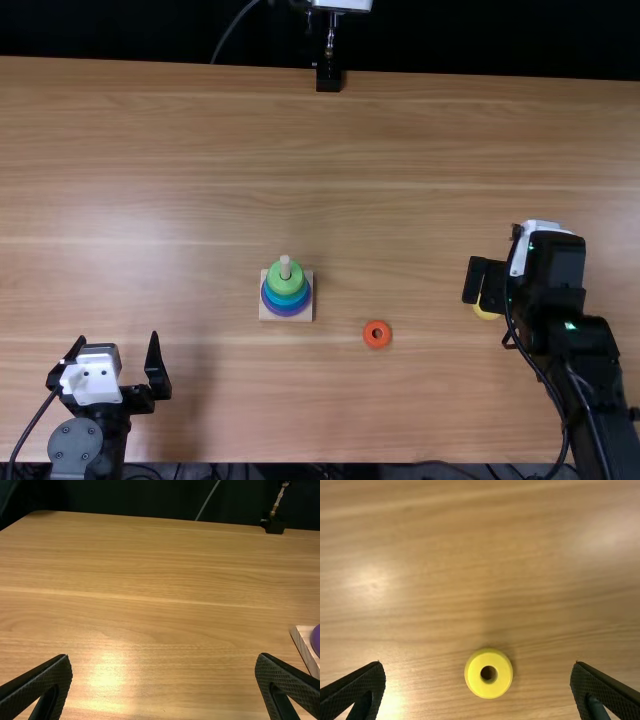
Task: Build the Hanoi tower: stack the rings onto the peg from bottom to top in this color order: purple, dark blue, light blue, dark green, light green, yellow, orange.
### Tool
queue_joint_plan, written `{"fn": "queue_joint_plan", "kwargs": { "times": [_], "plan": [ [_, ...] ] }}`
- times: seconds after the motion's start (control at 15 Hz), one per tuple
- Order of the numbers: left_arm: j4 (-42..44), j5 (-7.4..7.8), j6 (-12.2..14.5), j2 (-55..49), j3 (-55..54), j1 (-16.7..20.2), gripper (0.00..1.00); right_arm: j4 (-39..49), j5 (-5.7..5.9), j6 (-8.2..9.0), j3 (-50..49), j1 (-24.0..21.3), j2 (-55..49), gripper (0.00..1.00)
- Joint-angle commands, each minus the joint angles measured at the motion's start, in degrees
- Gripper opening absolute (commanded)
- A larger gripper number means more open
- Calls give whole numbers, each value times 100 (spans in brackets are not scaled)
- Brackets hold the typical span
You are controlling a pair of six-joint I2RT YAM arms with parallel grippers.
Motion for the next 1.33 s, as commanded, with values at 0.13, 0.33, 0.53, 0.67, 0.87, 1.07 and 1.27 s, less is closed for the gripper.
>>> {"fn": "queue_joint_plan", "kwargs": {
  "times": [0.13,0.33,0.53,0.67,0.87,1.07,1.27],
  "plan": [
    [-444,6,21,-67,-593,-35,100,17,44,224,134,29,634,100],
    [-444,6,21,-67,-593,-35,100,17,55,361,186,29,1162,100],
    [-444,6,21,-67,-593,-35,100,80,44,393,195,20,1469,100],
    [-444,6,21,-67,-593,-35,100,91,44,393,186,20,1575,100],
    [-444,6,21,-67,-593,-35,100,91,34,393,222,20,1865,100],
    [-444,6,21,-67,-593,-35,100,91,34,393,230,-33,2005,100],
    [-444,6,21,-67,-593,-35,100,91,34,393,213,-42,2093,100]
  ]
}}
